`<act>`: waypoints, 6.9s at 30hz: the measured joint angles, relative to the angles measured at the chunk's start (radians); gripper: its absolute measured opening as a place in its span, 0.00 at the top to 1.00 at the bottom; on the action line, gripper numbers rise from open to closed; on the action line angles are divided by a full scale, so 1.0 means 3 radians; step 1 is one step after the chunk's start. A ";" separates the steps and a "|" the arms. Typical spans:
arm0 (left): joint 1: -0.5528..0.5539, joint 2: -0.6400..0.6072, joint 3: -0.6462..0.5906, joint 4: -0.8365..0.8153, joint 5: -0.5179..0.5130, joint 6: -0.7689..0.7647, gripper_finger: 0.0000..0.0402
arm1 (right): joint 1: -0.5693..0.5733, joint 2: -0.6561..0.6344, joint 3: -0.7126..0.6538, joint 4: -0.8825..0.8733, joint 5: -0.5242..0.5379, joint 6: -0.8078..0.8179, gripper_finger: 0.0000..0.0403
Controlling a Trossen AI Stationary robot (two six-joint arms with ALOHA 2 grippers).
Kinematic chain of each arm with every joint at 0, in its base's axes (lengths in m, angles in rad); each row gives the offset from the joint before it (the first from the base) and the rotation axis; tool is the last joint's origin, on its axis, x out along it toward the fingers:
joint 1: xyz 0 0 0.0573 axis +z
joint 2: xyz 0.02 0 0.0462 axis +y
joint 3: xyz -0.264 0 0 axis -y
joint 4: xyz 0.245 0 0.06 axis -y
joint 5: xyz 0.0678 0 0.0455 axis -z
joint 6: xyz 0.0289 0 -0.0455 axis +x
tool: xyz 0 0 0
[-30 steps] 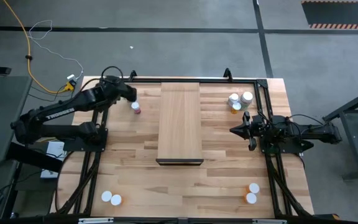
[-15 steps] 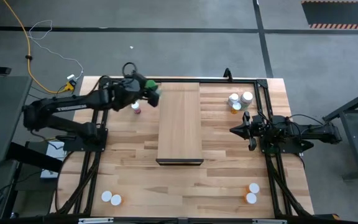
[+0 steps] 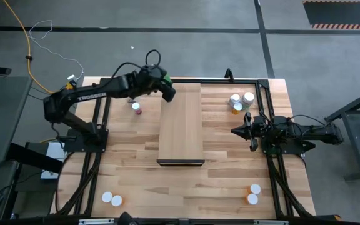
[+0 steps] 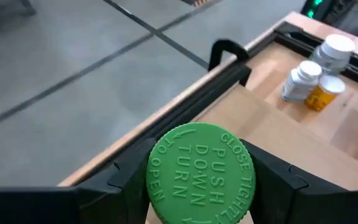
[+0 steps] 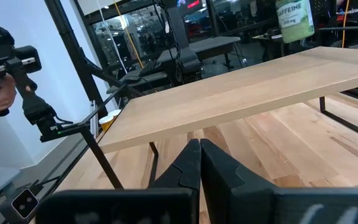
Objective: Pick and place medicine bottles onto shelf by color
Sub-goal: Put the green pill bottle on the shelf, then put the pill bottle on the shelf
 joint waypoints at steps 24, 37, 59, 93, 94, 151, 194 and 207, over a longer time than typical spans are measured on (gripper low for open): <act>0.0171 0.0204 0.0001 -0.0043 0.0086 0.0110 0.51 | 0.0001 0.0000 0.0001 0.0001 0.0000 0.0000 1.00; 0.0170 0.0204 0.0001 -0.0042 0.0101 0.0174 0.38 | 0.0000 0.0000 0.0000 0.0000 0.0000 0.0000 1.00; 0.0165 -0.0441 0.0000 0.0069 0.0431 0.0218 0.35 | 0.0000 0.0000 0.0000 0.0000 0.0000 0.0000 1.00; -0.1752 -0.2433 -0.2875 0.2962 0.0052 0.0949 0.35 | 0.0001 0.0001 0.0000 0.0000 0.0000 -0.0001 1.00; -0.1752 -0.2466 -0.2889 0.2966 0.0027 0.0961 0.35 | 0.0000 0.0001 0.0000 0.0000 0.0000 -0.0001 1.00; -0.1753 -0.2669 -0.2890 0.2927 -0.0052 0.0962 0.35 | -0.1669 0.3097 0.2184 -0.2481 0.2447 0.2059 0.10; -0.1754 -0.2668 -0.2890 0.2877 -0.0052 0.0963 0.35 | -0.2338 0.3578 0.2296 -0.2644 0.1833 0.1916 0.47; -0.1754 -0.2668 -0.2890 0.2878 -0.0052 0.0962 0.35 | -0.1833 0.3514 0.3695 -0.2946 0.1724 0.1275 0.47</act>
